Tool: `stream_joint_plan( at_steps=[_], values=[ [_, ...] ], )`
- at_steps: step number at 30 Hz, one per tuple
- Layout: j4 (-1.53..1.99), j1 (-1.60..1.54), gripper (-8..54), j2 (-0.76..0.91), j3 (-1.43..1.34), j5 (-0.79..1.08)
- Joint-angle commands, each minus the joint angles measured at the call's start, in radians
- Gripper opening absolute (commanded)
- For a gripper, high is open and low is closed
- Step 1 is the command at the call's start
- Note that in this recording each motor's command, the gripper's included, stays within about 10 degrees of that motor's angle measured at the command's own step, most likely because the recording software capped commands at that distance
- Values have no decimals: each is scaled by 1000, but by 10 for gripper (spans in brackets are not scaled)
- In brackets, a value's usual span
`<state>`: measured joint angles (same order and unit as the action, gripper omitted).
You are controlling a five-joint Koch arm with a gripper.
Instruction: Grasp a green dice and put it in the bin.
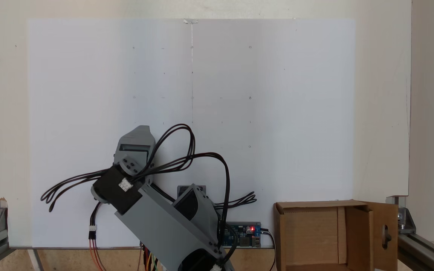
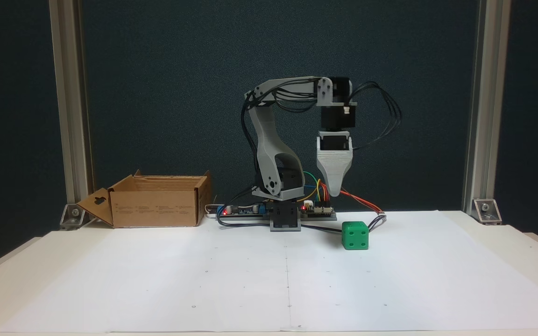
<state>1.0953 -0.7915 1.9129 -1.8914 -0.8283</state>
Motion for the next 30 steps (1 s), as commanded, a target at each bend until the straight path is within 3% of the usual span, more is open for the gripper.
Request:
stream_joint_plan(
  at_steps=[1,12,30],
  values=[
    [2,-21,450,-14,80,-123],
    [-52,-61,446,-34,91,-233],
    [-58,-80,421,-18,34,-232]
  ],
)
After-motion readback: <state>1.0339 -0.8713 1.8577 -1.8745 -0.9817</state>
